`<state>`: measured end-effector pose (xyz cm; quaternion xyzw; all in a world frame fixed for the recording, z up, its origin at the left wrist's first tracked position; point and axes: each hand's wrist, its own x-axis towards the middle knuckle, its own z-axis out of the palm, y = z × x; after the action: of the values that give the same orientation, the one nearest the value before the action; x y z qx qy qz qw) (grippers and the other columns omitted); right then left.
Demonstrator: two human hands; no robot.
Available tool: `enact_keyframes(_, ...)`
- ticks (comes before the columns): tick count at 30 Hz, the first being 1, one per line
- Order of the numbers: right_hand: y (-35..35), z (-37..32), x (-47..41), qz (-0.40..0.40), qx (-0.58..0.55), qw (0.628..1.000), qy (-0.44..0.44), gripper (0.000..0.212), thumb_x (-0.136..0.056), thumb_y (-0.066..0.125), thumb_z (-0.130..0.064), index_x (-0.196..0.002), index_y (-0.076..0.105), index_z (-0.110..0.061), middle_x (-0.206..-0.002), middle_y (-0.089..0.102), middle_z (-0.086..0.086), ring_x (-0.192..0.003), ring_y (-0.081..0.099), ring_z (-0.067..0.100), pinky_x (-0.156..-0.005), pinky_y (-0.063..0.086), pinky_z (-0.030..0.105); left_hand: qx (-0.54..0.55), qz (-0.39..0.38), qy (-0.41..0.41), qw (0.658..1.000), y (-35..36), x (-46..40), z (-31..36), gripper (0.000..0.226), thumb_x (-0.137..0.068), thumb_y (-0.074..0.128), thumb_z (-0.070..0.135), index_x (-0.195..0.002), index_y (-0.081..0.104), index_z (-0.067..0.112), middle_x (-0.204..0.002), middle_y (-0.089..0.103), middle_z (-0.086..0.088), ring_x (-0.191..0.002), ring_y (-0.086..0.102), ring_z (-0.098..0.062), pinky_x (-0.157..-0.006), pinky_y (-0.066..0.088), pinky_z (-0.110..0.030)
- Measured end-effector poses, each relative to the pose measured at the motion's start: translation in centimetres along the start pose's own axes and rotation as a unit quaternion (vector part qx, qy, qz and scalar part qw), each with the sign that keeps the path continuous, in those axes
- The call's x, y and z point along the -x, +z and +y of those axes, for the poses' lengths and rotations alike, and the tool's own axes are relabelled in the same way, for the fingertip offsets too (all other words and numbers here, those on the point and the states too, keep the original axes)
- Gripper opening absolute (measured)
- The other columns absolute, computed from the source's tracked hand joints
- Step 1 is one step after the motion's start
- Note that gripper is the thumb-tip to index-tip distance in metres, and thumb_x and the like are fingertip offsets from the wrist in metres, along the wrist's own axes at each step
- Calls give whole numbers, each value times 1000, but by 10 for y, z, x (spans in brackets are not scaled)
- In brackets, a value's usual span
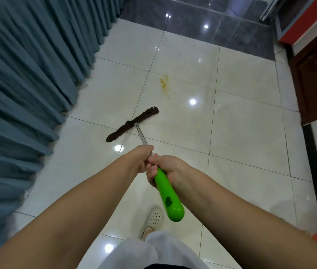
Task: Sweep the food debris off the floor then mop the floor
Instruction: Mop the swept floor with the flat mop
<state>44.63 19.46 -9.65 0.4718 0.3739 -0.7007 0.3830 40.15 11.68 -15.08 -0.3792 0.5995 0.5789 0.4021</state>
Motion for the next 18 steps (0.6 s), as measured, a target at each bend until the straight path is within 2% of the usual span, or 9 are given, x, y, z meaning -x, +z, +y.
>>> enact_keyframes(3,21,-19,-16,-1,12,1000,-3,30,-95,48,-6,-66,47,-10,-47,42,3,-23,34,7,-29,31,9,-17,-1,4,1000,-12,-13,24,33,-99,41,31,-74,46,11,-69,50,-1,-57,49,-10,-40,42,-14)
enact_keyframes(7,47,-38,-29,-2,20,1000,-6,28,-96,48,-6,-68,47,-9,-43,42,3,-22,34,8,-29,31,8,-10,-15,4,1000,-30,-32,53,33,-99,41,29,-74,44,9,-71,50,-1,-60,51,-11,-54,43,-20)
enact_keyframes(12,75,-51,-34,5,-3,1000,-14,30,-96,49,-7,-66,47,-9,-44,43,4,-21,34,7,-26,29,9,-50,-45,7,998,-52,-42,77,35,-102,34,28,-74,43,9,-69,51,-1,-56,48,-11,-46,41,-17)
enact_keyframes(15,91,-35,-37,12,-51,998,-19,23,-96,53,-10,-73,49,-12,-43,45,4,-23,34,8,-27,31,9,-93,-57,17,994,-72,-43,75,35,-102,33,24,-72,42,9,-55,53,-2,-54,47,-11,-47,40,-19)
enact_keyframes(18,108,-3,-44,10,-86,996,-30,21,-97,48,-8,-80,53,-19,-43,45,3,-24,36,7,-28,32,9,-131,-90,7,987,-100,-47,62,33,-102,31,23,-76,44,6,-69,53,-6,-58,51,-14,-44,45,-21)
